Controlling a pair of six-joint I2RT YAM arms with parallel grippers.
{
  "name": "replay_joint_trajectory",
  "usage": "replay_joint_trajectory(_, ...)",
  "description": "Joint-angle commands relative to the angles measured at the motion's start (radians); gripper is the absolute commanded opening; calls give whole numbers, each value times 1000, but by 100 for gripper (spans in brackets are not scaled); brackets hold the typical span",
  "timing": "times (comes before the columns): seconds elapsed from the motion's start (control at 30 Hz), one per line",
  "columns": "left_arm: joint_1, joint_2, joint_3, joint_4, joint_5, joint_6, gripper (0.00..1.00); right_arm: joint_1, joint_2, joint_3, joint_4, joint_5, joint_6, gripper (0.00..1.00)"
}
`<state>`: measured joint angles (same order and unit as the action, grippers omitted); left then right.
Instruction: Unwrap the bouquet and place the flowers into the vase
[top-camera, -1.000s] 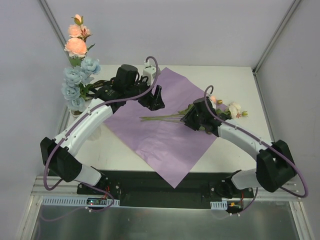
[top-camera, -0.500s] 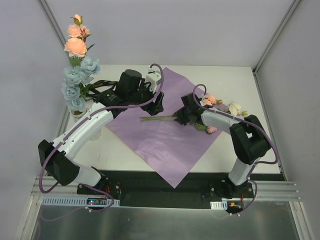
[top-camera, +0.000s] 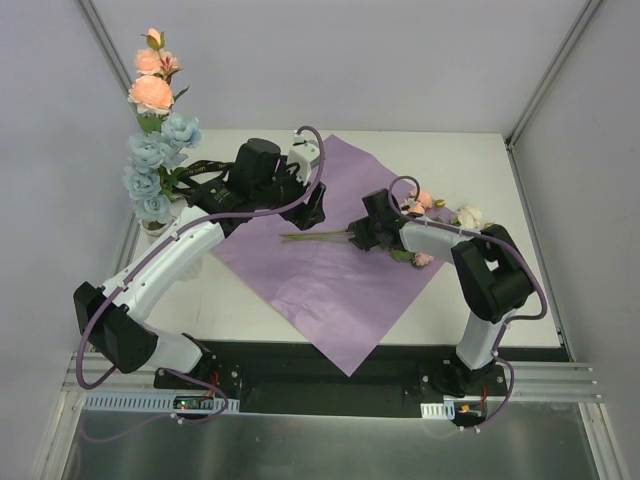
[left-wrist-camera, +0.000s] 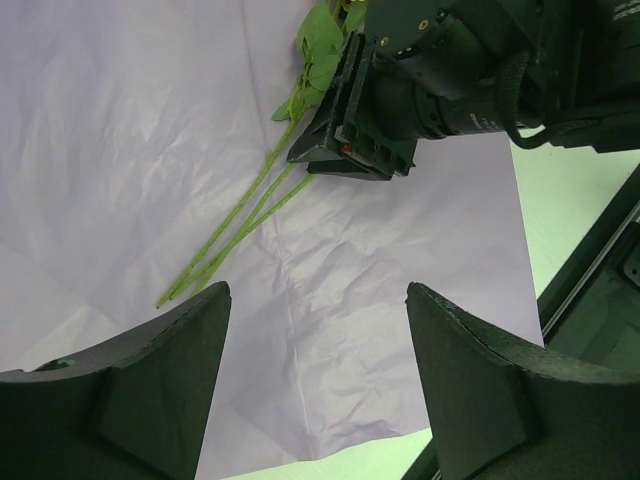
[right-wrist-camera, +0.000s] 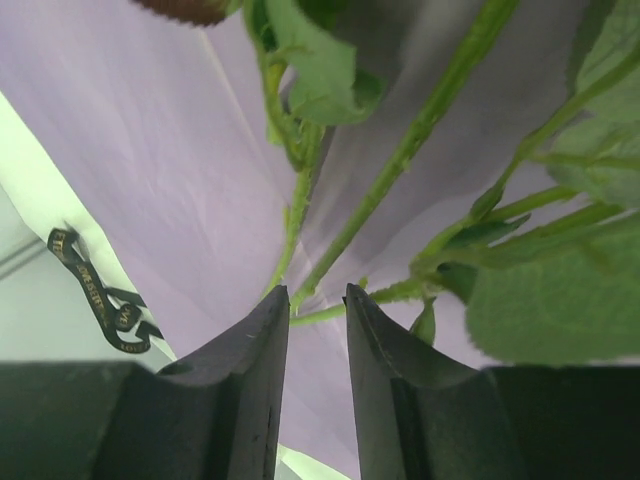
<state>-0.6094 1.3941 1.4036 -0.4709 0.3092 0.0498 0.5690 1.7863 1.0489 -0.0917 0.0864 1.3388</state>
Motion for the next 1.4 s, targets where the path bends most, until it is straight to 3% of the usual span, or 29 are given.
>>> replay_joint_trajectory(0.0, -4, -50, -2, -5, 5, 13, 71, -9, 22, 8, 33, 3, 103, 32)
replay_joint_trajectory(0.63, -4, -41, -3, -3, 8, 7, 71, -11, 55, 30, 52, 19, 200, 24)
replay_joint_trajectory(0.87, -6, -30, -5, -3, 15, 4, 71, -20, -13, 8, 72, 26, 215, 4)
replay_joint_trajectory(1.03, -6, -24, -5, -3, 10, 5, 71, -21, -102, -10, 87, 24, 192, 2)
replay_joint_trajectory(1.17, -4, -18, -6, -3, 8, 5, 71, -26, -191, -16, 87, 44, 126, 2)
replay_joint_trajectory(1.37, -6, -10, -5, -3, 18, 2, 71, -44, -315, 16, 78, 90, -217, 1)
